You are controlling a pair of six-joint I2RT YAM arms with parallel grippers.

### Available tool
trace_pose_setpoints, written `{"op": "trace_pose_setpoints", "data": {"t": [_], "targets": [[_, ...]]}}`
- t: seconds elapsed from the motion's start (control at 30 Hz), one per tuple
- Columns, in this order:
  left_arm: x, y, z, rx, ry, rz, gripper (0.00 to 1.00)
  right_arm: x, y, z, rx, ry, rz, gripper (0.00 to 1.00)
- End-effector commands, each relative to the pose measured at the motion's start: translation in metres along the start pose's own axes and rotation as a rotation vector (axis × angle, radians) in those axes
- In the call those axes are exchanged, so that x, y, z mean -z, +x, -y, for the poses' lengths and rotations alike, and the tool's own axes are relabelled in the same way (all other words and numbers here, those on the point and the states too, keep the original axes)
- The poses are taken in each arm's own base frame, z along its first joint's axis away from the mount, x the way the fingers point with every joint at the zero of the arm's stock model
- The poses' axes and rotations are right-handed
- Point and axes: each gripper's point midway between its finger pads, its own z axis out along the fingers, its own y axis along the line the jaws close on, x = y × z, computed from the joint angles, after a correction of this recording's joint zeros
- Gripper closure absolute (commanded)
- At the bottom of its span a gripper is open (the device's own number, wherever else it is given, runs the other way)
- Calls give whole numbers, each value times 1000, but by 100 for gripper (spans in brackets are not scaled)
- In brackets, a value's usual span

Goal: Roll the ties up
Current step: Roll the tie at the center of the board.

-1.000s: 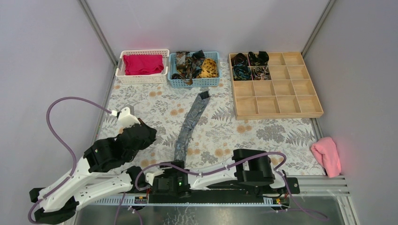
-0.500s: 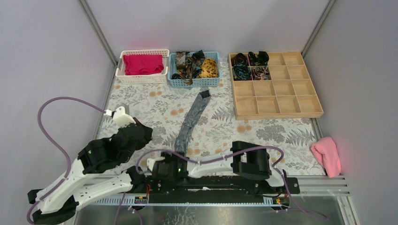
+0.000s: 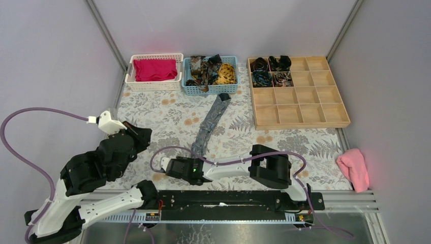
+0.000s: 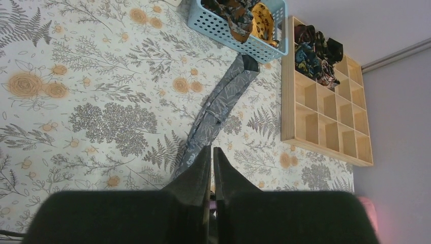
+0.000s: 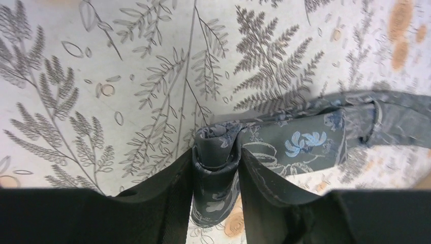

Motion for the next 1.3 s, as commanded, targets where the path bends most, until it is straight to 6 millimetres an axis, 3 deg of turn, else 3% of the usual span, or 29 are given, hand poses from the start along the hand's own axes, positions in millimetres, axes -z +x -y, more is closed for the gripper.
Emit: {"op": "trace_pose_setpoints", "data": {"t": [0.0,0.13,0.23,0.43,0.63,0.77,1.03,1.13,1.27], "targets": [[-3,-4,-4,-49,-24,28,90,-9,29,-59,-77,-317,-97,58],[-9,2,2,-68,-18,20,90,14,6,-54,-174,-431,-32,61],[-13,5,4,-82,-20,22,91,30,-9,-39,-289,-538,9,62],[-18,8,13,-102,19,26,92,52,-22,-9,-454,-653,94,64],[-30,25,15,-113,18,14,94,62,-31,23,-635,-793,151,65],[-38,34,19,-118,34,8,96,63,-33,40,-738,-886,167,66],[-55,54,28,-167,63,-3,98,44,-18,74,-960,-1053,173,67],[-66,69,35,-194,80,-21,97,33,-13,89,-1040,-1095,171,68],[-85,97,36,-242,71,-55,91,17,-3,94,-1086,-1113,127,68]]}}
